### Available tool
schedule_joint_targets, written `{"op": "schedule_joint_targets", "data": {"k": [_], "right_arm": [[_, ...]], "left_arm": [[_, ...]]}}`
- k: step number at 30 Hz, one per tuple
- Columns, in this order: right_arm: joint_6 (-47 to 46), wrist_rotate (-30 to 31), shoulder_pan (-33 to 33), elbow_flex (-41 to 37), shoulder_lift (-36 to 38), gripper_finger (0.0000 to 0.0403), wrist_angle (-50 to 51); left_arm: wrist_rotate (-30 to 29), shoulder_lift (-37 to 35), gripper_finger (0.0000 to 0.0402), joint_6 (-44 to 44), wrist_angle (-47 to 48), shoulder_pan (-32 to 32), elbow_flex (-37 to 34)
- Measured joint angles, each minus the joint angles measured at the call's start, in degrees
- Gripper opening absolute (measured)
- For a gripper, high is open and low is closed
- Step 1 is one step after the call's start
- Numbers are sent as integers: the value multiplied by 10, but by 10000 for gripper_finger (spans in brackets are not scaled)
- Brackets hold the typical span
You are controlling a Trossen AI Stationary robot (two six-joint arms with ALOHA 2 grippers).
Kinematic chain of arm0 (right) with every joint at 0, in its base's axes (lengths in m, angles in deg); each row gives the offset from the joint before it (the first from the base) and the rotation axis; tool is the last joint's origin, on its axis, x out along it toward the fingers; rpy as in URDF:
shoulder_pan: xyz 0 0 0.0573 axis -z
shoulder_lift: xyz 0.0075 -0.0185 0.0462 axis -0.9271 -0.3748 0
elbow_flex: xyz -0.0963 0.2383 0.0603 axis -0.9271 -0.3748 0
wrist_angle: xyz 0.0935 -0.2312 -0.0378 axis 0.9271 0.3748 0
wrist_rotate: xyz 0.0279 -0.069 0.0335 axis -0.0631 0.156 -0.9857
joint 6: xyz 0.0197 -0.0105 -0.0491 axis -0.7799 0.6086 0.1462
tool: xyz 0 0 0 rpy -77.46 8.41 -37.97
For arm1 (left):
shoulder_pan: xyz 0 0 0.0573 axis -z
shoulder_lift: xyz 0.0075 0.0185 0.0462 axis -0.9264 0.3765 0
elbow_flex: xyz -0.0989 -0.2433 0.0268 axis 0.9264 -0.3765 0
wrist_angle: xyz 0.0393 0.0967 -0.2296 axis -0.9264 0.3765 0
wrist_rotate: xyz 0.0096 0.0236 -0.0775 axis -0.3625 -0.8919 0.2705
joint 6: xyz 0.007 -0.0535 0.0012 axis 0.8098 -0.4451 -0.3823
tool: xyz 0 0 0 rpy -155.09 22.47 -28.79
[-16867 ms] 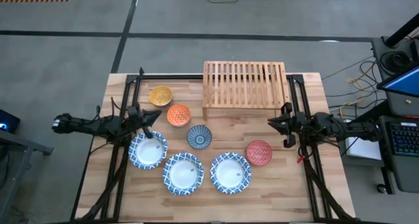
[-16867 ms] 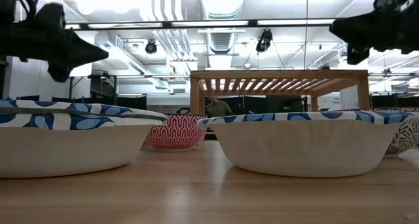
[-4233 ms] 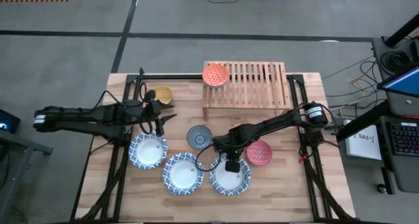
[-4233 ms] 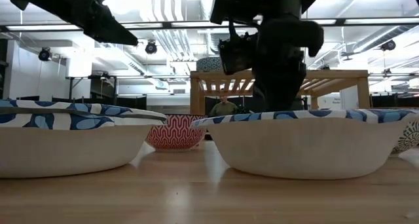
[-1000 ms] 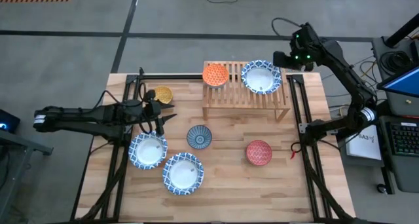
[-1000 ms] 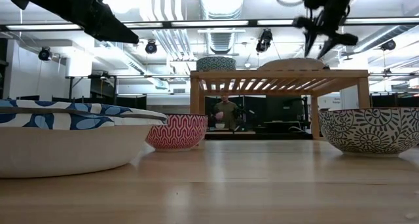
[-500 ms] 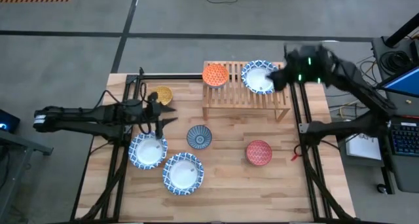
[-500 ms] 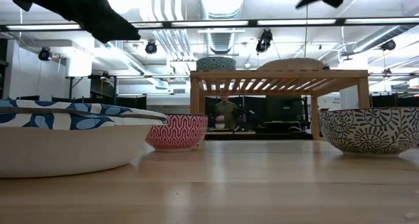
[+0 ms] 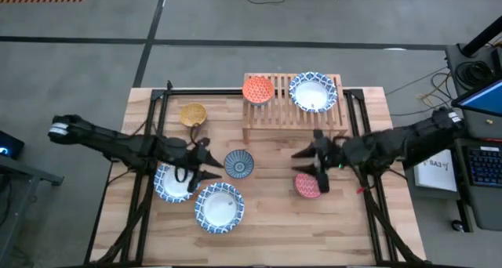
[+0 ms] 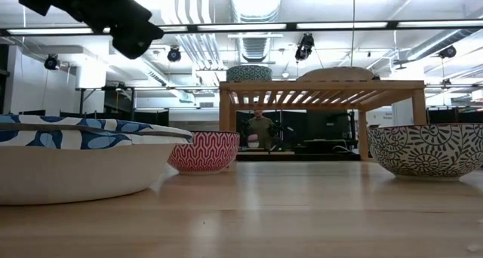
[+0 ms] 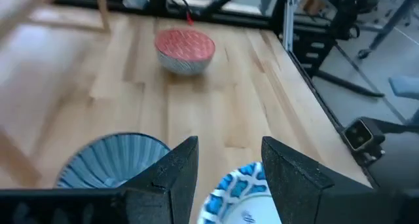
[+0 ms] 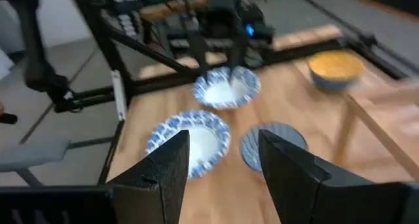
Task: Place and stack bowls onto a shelf
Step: Stack the blue patterned bowl on top of the orange patterned bowl on the shelf
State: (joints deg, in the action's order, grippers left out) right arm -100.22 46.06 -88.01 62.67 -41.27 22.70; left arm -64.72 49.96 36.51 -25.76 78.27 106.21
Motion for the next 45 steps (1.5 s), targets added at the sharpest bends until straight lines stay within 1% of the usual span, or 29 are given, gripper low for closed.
{"op": "schedule_joint_targets", "data": {"k": [2, 5, 10, 16, 20, 26, 30, 36, 41, 43, 45], "right_arm": [[16, 2, -15, -18, -12, 171, -57], [27, 1, -23, -38, -37, 171, -94], [26, 2, -23, -59, -71, 171, -109], [23, 1, -24, -63, -107, 171, -114], [22, -3, -24, -63, -118, 171, -118], [25, -4, -30, -70, -120, 169, -123], [33, 0, -31, -78, -121, 161, -130], [55, 2, -30, -80, -124, 143, -164], [55, 1, -30, -80, -121, 131, -168], [56, 1, -31, -81, -125, 128, -168], [67, 1, -31, -82, -129, 125, -167]], "left_arm": [[-4, 27, 151, -9, -1, 10, 13], [-22, 65, 151, -10, -2, 14, 30], [-29, 135, 151, 0, 4, 14, 57], [-29, 220, 151, 5, 8, 14, 87], [-41, 269, 151, 5, 8, 14, 99], [-55, 323, 151, 0, 8, 14, 112], [-74, 359, 151, 16, 5, 14, 125], [-119, 410, 151, 16, 52, 14, 172], [-140, 441, 150, 14, 100, 14, 217], [-146, 447, 143, 7, 131, 15, 228], [-147, 453, 126, 1, 148, 16, 229]]}}
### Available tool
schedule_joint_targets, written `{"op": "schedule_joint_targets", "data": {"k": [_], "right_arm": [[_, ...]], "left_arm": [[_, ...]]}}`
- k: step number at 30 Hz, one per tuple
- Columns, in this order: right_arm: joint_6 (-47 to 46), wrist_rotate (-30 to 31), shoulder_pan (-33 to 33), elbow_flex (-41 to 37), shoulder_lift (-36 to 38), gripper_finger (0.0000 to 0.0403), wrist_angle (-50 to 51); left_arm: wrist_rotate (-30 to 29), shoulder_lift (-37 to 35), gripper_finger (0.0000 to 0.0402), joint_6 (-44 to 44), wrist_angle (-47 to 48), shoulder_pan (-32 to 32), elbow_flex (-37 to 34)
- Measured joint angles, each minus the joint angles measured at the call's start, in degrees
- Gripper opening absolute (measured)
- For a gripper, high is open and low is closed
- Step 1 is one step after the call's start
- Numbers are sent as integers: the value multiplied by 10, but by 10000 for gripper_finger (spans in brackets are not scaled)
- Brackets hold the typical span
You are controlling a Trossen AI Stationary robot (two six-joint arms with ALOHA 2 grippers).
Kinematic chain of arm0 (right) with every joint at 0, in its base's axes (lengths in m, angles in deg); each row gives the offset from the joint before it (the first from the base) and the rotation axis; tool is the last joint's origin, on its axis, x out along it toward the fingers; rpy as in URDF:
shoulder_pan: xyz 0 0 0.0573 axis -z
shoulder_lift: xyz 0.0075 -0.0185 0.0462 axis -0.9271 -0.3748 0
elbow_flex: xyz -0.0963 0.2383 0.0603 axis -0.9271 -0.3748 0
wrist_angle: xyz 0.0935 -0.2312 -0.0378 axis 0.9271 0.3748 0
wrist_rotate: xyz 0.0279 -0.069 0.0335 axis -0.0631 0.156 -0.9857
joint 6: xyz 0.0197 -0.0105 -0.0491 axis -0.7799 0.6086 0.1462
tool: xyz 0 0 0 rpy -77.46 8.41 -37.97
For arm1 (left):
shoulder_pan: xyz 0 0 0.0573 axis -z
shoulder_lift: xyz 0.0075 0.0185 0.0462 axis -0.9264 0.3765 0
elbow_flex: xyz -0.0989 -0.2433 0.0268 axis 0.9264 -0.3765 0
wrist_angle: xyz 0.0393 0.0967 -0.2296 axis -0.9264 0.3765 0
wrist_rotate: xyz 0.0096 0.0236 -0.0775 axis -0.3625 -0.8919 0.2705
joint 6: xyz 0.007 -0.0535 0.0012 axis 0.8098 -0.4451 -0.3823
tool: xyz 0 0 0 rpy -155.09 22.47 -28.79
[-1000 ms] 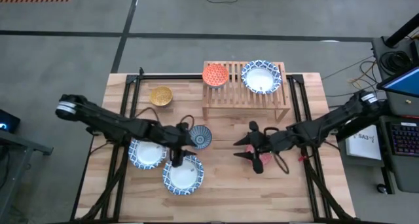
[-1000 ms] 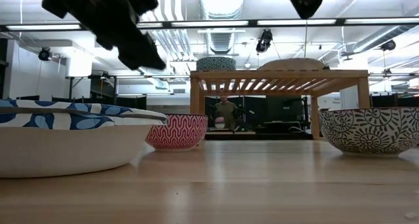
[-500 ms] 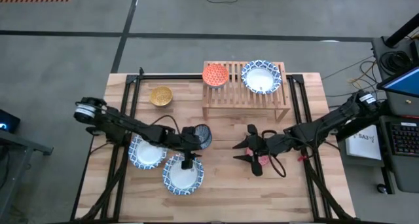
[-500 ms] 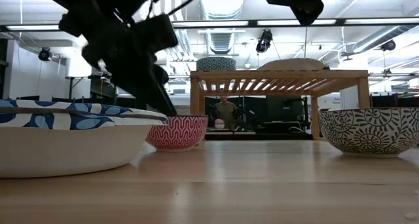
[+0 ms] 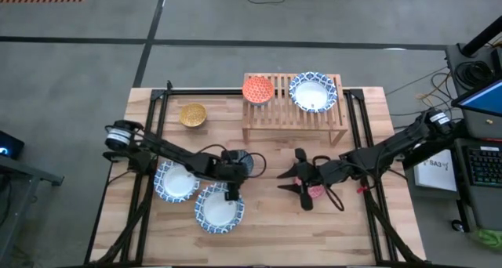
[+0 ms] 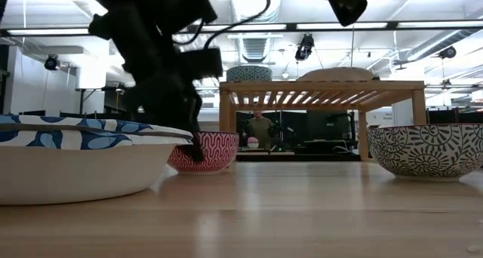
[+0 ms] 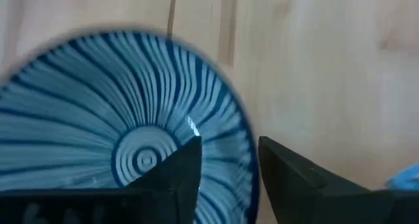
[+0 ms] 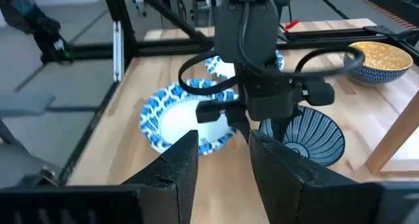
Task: Place and stack bowls onto a shelf
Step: Stack the blue patterned bowl on top of the orange patterned bowl on the shelf
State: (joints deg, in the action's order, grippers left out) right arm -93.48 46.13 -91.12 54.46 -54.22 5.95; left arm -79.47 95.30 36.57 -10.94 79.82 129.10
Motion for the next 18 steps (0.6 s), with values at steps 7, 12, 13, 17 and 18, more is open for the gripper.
{"op": "schedule_joint_targets", "data": {"k": [7, 12, 13, 17, 18], "right_arm": [[21, 0, 0, 0, -3, 111, 0], [29, -2, 0, 0, 1, 98, 1], [29, -4, 0, 0, 2, 95, 1], [28, -19, 0, 0, 3, 83, 2], [29, -20, 0, 0, 3, 80, 3]], "left_arm": [[-1, -19, 14, -3, 7, 1, 0], [5, -42, 9, 21, 29, 6, 22], [14, -50, 7, 28, 41, 10, 32], [36, -77, 6, 57, 104, 34, 91], [35, -84, 6, 69, 126, 41, 108]]}}
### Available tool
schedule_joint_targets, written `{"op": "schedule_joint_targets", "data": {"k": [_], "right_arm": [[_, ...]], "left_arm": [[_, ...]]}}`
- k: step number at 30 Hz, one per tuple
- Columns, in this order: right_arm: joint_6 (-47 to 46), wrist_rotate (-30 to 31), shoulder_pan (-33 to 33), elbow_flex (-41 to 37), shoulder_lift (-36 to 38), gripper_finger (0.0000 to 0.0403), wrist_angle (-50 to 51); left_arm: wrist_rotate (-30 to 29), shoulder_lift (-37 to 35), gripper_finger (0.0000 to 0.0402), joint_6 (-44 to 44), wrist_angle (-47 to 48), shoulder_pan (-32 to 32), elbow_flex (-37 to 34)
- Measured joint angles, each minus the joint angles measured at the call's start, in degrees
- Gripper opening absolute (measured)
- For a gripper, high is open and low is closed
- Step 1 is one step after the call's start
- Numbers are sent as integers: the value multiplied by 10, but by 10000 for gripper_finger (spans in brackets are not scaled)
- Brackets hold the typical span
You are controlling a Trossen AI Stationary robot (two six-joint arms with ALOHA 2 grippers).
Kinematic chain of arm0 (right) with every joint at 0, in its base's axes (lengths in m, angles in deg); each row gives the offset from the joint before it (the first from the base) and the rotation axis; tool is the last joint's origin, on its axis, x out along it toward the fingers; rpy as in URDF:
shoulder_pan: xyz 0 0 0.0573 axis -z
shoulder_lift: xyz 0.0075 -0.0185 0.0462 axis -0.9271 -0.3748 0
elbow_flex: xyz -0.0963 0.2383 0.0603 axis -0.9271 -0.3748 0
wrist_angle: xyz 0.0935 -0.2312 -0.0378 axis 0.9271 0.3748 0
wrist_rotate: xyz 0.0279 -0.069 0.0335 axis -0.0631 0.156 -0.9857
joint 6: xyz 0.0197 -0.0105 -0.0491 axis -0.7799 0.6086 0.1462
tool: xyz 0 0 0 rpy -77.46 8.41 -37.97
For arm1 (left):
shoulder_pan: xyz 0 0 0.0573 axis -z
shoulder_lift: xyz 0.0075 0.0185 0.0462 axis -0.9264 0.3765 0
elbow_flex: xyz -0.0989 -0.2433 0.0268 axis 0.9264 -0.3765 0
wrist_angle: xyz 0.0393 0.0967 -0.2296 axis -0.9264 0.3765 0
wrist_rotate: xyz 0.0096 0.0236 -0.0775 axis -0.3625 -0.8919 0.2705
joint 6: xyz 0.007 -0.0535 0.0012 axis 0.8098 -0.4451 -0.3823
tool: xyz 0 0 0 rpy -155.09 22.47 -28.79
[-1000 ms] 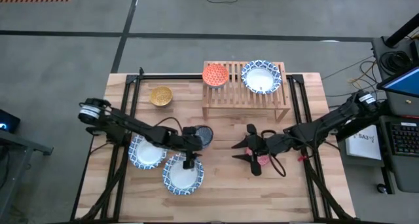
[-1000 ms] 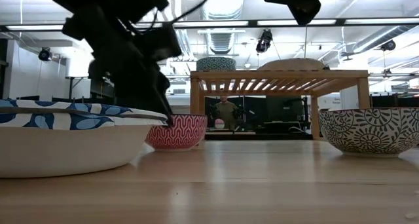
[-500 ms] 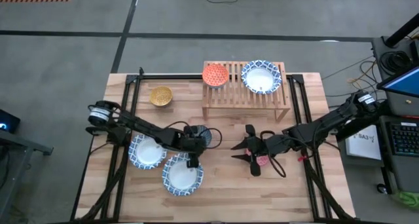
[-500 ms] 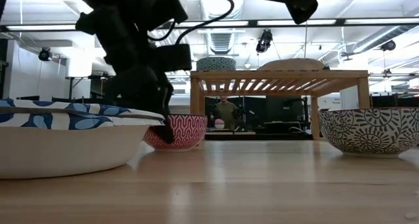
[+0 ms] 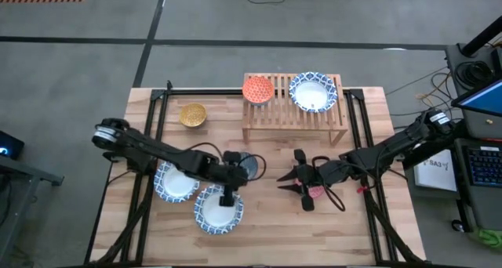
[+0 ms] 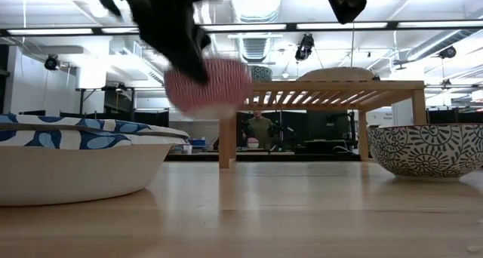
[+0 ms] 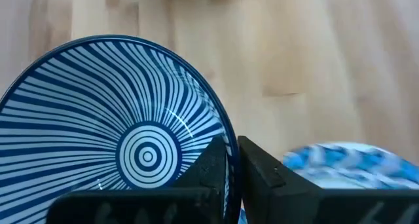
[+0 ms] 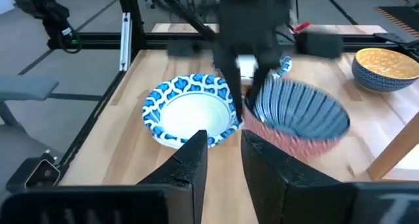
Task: Place and stack bowls onto a shelf
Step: Stack the blue patterned bowl on top of the orange patterned bowl on the shelf
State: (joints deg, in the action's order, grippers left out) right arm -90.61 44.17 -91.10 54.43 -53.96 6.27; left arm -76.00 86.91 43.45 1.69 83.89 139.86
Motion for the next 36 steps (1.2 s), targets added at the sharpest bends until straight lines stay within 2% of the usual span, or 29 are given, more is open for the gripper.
{"op": "schedule_joint_targets", "data": {"k": [4, 8, 12, 17, 26, 36], "right_arm": [[4, -2, 0, 0, 0, 70, 2], [8, -26, 0, 0, 3, 63, 4], [9, -31, 0, 0, 7, 59, 6], [10, -30, 0, 0, 8, 59, 13], [10, -30, 0, 0, 8, 59, 17], [11, -29, 0, 0, 8, 59, 18]], "left_arm": [[-19, -19, 5, 64, 64, 11, 66], [-29, -22, 4, 138, 115, -8, 133], [-57, -20, 4, 205, 158, -47, 190], [-57, -20, 4, 263, 189, -121, 240], [-46, -20, 4, 343, 171, -238, 267], [-15, -16, 4, 388, 128, -313, 267]]}}
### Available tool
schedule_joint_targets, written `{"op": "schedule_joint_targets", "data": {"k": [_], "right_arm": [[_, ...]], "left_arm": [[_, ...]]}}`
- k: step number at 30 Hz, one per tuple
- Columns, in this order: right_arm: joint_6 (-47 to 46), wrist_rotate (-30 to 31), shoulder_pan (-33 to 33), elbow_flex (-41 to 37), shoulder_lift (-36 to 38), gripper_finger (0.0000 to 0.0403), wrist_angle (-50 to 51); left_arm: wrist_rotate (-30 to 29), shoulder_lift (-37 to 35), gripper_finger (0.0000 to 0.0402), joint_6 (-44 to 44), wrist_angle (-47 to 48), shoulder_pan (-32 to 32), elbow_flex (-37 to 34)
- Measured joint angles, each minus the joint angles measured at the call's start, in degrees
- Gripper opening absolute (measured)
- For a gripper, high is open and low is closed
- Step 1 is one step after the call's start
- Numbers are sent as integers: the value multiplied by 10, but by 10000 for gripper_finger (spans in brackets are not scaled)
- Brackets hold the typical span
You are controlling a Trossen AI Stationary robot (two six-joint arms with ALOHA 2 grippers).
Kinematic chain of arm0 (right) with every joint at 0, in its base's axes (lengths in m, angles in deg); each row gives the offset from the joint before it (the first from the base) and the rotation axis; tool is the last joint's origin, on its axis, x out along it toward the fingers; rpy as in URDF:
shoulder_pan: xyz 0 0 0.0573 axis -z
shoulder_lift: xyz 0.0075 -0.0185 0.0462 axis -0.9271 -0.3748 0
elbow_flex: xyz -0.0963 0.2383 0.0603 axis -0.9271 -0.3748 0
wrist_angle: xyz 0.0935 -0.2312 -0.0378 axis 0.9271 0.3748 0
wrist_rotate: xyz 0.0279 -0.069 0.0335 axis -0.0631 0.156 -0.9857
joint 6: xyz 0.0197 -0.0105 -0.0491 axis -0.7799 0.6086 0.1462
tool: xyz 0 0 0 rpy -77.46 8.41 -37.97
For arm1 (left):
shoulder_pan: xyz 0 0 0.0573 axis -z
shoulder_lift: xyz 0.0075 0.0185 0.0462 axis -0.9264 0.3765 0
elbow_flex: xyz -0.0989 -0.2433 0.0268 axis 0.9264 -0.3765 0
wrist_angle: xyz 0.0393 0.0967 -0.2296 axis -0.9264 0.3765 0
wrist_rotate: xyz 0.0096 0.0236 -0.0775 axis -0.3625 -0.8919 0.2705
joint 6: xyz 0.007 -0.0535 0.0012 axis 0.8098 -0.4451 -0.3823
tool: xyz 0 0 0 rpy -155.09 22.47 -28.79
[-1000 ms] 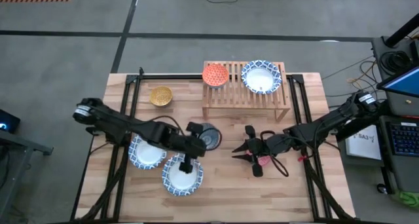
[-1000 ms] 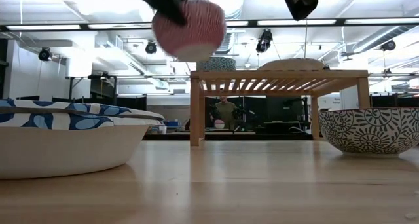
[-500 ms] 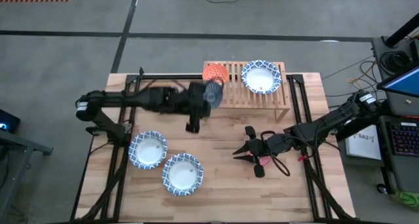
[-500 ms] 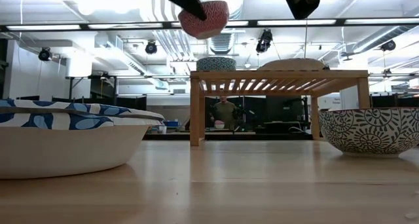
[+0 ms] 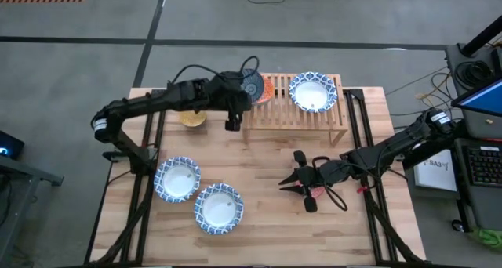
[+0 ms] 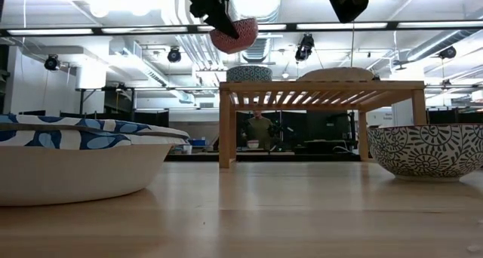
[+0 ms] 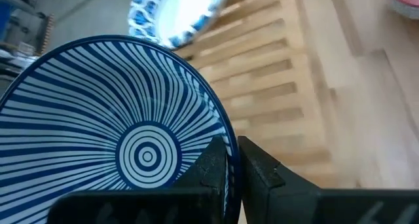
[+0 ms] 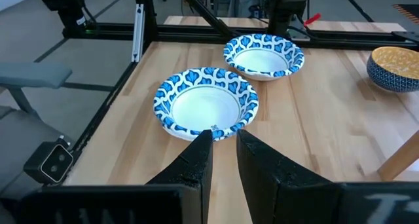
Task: Place and stack bowls onto a shelf
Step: Stack the blue patterned bowl on top of the orange patterned bowl on the shelf
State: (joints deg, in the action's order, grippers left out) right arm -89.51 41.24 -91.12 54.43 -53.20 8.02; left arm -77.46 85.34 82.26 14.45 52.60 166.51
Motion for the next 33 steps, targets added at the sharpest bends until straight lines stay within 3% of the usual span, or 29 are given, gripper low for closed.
{"op": "schedule_joint_targets", "data": {"k": [7, 33], "right_arm": [[6, 0, 0, 0, 0, 59, 1], [4, 0, 0, 0, 0, 59, 14]], "left_arm": [[46, 15, 4, 16, -77, -29, 1], [50, 68, 12, -12, -69, -55, 3]]}}
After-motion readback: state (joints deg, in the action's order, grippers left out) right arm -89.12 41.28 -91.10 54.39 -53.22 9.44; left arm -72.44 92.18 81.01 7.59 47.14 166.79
